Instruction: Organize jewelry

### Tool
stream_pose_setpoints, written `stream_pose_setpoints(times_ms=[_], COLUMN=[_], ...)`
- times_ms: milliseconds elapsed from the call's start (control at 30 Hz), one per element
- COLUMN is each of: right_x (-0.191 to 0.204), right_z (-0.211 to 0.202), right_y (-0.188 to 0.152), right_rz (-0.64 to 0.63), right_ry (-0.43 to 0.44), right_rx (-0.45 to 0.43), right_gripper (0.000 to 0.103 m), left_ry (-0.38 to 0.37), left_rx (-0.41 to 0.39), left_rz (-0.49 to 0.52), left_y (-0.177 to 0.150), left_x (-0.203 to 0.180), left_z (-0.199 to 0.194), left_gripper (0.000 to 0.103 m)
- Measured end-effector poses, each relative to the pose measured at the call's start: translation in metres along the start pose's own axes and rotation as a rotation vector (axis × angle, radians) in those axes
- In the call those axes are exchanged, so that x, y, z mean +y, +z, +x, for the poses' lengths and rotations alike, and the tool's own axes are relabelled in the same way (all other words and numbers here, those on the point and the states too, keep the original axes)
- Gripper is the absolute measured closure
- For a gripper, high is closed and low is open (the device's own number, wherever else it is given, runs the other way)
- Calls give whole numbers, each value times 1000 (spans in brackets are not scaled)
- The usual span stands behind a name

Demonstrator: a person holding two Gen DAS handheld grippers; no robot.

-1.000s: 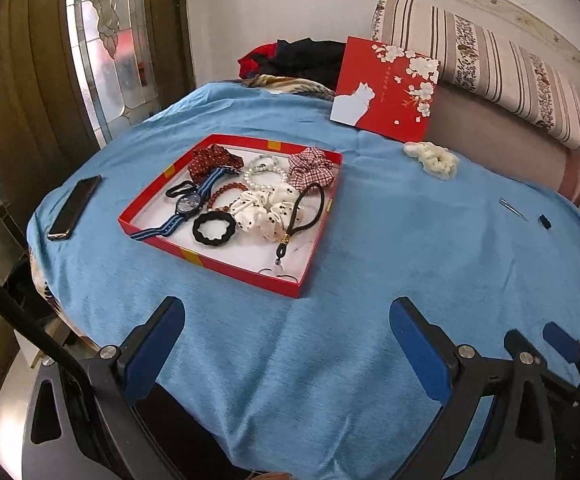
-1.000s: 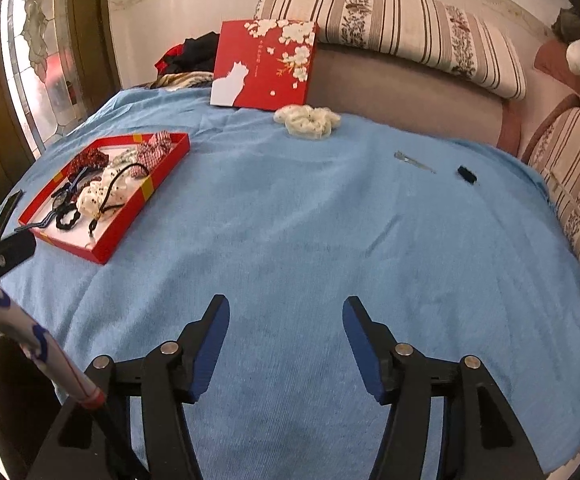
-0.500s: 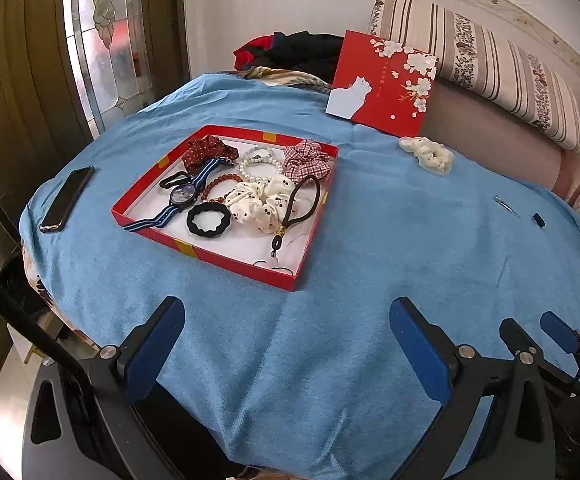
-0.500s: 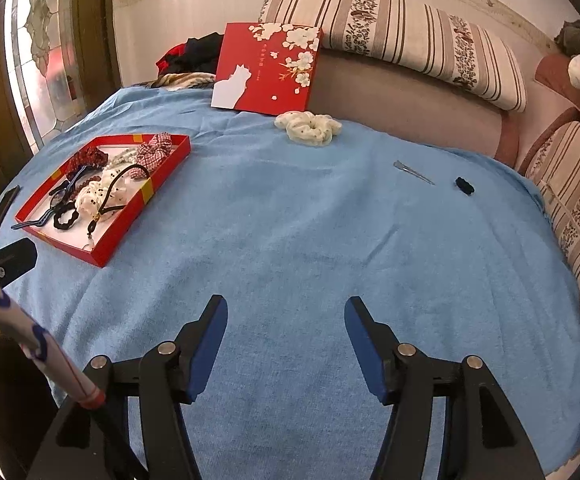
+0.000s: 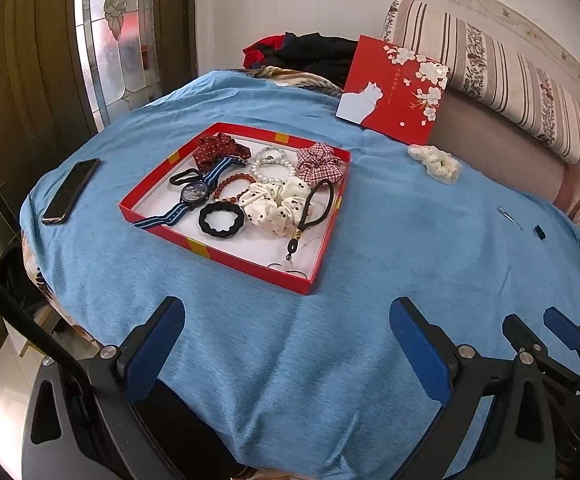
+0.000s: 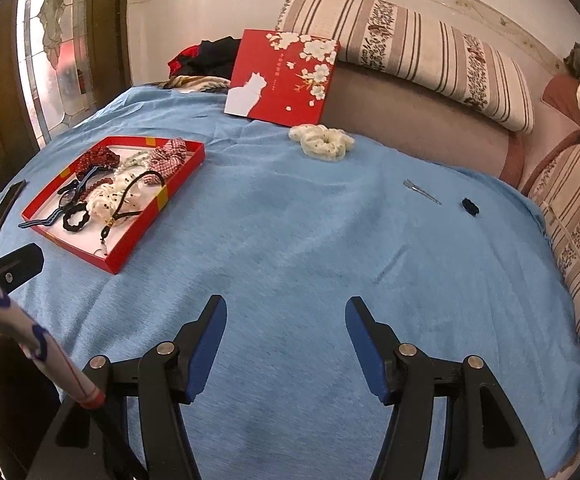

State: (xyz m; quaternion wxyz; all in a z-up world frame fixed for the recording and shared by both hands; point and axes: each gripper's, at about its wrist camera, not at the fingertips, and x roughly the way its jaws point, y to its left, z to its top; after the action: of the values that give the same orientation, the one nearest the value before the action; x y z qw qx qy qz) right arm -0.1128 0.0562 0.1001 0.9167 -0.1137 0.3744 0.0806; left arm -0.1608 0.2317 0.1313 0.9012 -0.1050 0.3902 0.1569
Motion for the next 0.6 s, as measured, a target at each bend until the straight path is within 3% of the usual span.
stream_pose_setpoints(times_ms=[600], right_x=[53], right_z=[4], right_y=[26], right_rz=[-102], right_ry=[37], right_rx=[0], right_gripper=[35], left_ry=[-10], left_rx=[24], left_rz=[-81], left_y=[4], left_x=[47], left_z=[14], left_gripper=[1])
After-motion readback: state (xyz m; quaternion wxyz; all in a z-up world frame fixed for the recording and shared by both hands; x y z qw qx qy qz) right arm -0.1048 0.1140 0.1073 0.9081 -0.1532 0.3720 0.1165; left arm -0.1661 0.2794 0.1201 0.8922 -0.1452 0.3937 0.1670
